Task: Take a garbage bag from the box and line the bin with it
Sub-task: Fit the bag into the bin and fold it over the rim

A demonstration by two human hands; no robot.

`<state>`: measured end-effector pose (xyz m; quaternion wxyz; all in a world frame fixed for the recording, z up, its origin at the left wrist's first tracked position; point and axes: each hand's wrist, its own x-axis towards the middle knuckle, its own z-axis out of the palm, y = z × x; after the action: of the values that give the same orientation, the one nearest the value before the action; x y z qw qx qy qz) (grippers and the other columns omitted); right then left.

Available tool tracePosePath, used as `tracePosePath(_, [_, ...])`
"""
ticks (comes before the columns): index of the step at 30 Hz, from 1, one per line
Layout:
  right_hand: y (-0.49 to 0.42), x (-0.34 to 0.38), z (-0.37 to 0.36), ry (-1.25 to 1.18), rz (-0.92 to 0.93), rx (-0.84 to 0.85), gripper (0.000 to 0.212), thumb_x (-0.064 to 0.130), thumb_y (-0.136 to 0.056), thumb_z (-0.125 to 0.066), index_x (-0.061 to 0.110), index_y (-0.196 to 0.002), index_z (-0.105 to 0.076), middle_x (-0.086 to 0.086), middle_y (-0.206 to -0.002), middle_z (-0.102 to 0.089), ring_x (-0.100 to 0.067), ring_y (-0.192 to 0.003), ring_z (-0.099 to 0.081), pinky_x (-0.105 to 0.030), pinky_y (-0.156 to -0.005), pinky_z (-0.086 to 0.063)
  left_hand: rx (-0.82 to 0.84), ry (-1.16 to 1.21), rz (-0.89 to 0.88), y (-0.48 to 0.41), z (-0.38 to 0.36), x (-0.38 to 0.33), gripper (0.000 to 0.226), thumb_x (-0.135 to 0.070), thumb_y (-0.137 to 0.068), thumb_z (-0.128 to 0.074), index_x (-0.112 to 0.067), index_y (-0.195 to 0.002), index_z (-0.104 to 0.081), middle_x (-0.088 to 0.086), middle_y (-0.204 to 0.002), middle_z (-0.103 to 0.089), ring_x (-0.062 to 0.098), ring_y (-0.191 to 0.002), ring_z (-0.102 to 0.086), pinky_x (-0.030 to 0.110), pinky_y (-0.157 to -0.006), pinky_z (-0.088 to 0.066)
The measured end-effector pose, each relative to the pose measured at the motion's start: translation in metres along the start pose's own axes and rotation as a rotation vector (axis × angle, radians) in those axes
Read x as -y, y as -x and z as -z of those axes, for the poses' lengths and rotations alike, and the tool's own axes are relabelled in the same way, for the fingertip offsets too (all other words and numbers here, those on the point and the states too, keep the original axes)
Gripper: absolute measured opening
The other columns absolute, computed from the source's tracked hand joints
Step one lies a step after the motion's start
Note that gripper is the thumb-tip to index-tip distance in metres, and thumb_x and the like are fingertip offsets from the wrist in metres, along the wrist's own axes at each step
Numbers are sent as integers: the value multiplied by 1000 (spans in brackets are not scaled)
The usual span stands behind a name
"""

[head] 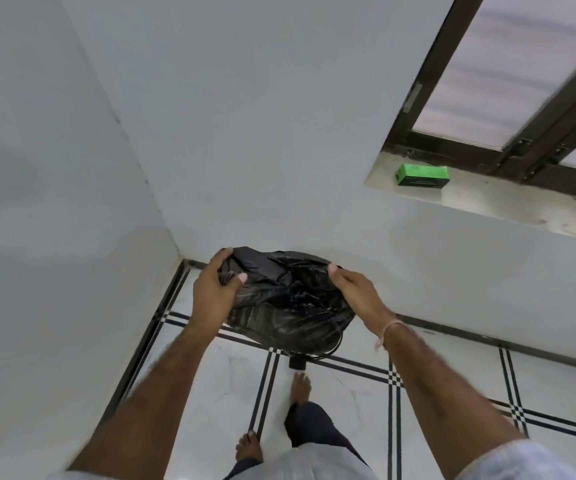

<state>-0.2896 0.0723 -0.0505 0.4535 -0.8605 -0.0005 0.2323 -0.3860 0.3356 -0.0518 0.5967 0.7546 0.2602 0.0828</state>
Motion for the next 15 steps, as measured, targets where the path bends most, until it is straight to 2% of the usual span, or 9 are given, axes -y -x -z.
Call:
tracePosePath(3, [-4, -1, -2, 29, 35, -19, 45, 72, -97, -44, 39, -90, -73, 4, -118, -71, -22, -116, -63, -42, -107, -47, 10, 6, -13, -8, -4, -8, 49, -8, -92, -73, -21, -138, -63, -7, -129, -62, 6, -115, -58, 20, -102, -44])
tracePosePath(6, [-15, -6, -2, 5, 28, -12, 52, 68, -99, -45, 28, -99, -77, 3, -114, -73, -22, -113, -65, -41, -105, -49, -3, 30, -13, -15, -4, -8, 52, -7, -92, -72, -21, -141, -61, -6, -133, -63, 9, -120, -59, 24, -106, -45])
tracePosePath(9, [-29, -13, -3, -116, -28, 11, 65, 78, -91, -48, 27, -114, -79, 3, -120, -76, -19, -116, -68, -42, -111, -49, -13, 19, -4, -19, -6, -5, 56, -7, -91, -73, -22, -143, -58, -4, -139, -62, 11, -127, -58, 26, -110, -45])
tracePosePath(12, [-49, -11, 0, -285, -62, 42, 53, 69, -97, -50, 27, -109, -80, 3, -112, -80, -16, -110, -73, -39, -108, -53, -9, -16, 15, -30, -15, -1, 59, -8, -90, -74, -24, -145, -57, -4, -137, -63, 9, -123, -59, 18, -101, -45])
tracePosePath(15, [-69, -19, 2, -313, -70, 68, 54, 68, -98, -48, 27, -105, -81, 4, -108, -81, -15, -110, -73, -37, -106, -53, 12, -68, 55, -44, -30, 10, 64, -11, -90, -74, -25, -148, -52, -5, -138, -62, 10, -124, -59, 30, -109, -46])
